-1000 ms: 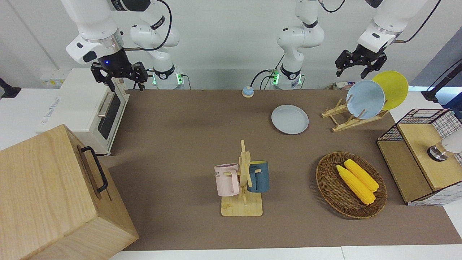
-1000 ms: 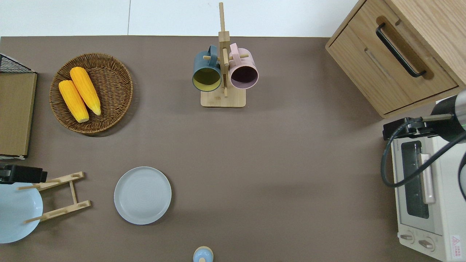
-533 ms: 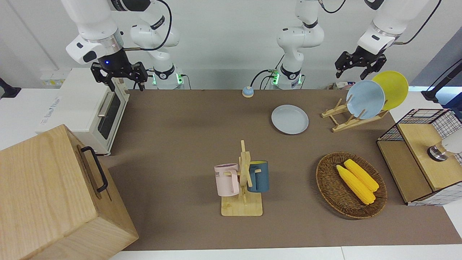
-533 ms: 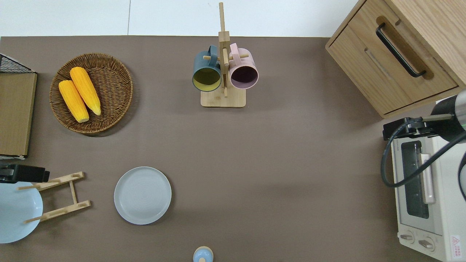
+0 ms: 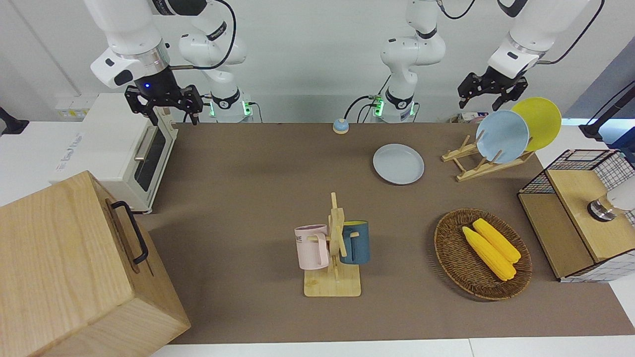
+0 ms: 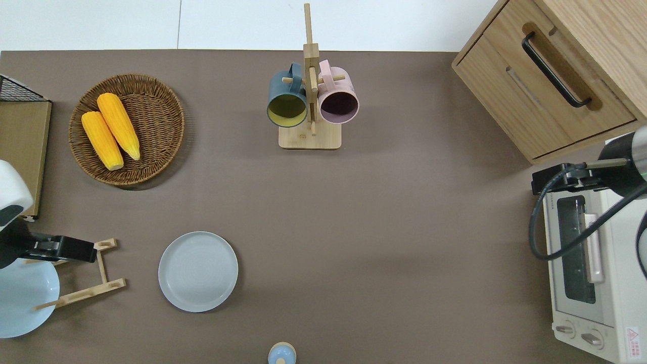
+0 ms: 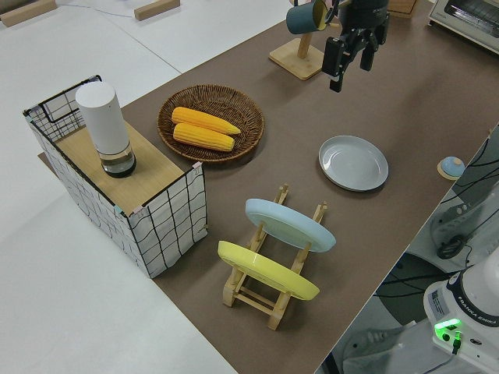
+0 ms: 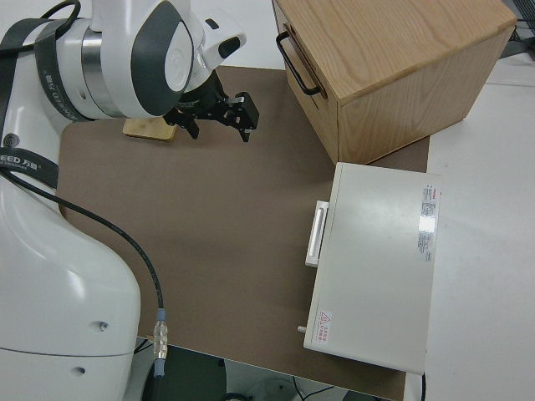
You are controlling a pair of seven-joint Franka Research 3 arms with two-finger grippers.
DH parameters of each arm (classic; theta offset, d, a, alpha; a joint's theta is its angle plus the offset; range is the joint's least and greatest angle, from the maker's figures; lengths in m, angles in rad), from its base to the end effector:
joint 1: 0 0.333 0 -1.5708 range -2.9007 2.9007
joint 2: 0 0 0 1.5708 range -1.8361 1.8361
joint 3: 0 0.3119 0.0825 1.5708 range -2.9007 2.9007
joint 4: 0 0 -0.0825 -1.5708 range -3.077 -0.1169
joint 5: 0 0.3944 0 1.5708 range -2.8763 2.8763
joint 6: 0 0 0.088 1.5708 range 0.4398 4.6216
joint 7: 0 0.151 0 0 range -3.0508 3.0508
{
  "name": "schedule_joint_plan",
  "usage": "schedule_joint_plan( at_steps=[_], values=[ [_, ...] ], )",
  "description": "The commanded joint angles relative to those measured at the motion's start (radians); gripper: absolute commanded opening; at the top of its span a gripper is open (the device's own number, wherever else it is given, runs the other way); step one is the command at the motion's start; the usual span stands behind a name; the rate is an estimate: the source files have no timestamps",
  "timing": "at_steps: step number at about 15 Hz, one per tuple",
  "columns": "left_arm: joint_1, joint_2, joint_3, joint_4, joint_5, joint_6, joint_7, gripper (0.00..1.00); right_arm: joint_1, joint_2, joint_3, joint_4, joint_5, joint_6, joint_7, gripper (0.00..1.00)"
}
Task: Pick gray plate from table and place it on lower plate rack with left arm
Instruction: 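Reach the left gripper toward the edge of the gray plate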
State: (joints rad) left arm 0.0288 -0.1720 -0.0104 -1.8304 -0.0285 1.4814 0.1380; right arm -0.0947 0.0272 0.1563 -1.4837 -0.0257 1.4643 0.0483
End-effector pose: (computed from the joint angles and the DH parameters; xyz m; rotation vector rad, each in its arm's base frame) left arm 0.4881 0.0042 0.5380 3.0839 -0.1842 -0.2701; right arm 0.5597 0.0293 0.5938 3.1169 0.0175 -0.0702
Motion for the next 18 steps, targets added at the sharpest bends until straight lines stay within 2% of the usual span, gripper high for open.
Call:
schedule_joint_plan(
  at_steps=[1,4,18],
  values=[
    [-0.017,-0.105,-0.016,-0.215,-0.01,0.175,-0.078,1.0,0.007,0.0,-0.006,0.006,0.003,-0.001,0.004,0.983],
    [-0.017,-0.149,-0.029,-0.357,-0.01,0.287,-0.08,1.0,0.007,0.002,-0.006,0.006,0.003,-0.001,0.004,0.983],
    [-0.046,-0.158,-0.034,-0.717,-0.011,0.704,-0.083,1.0,0.007,0.0,-0.006,0.006,0.003,-0.001,0.004,0.983]
  ],
)
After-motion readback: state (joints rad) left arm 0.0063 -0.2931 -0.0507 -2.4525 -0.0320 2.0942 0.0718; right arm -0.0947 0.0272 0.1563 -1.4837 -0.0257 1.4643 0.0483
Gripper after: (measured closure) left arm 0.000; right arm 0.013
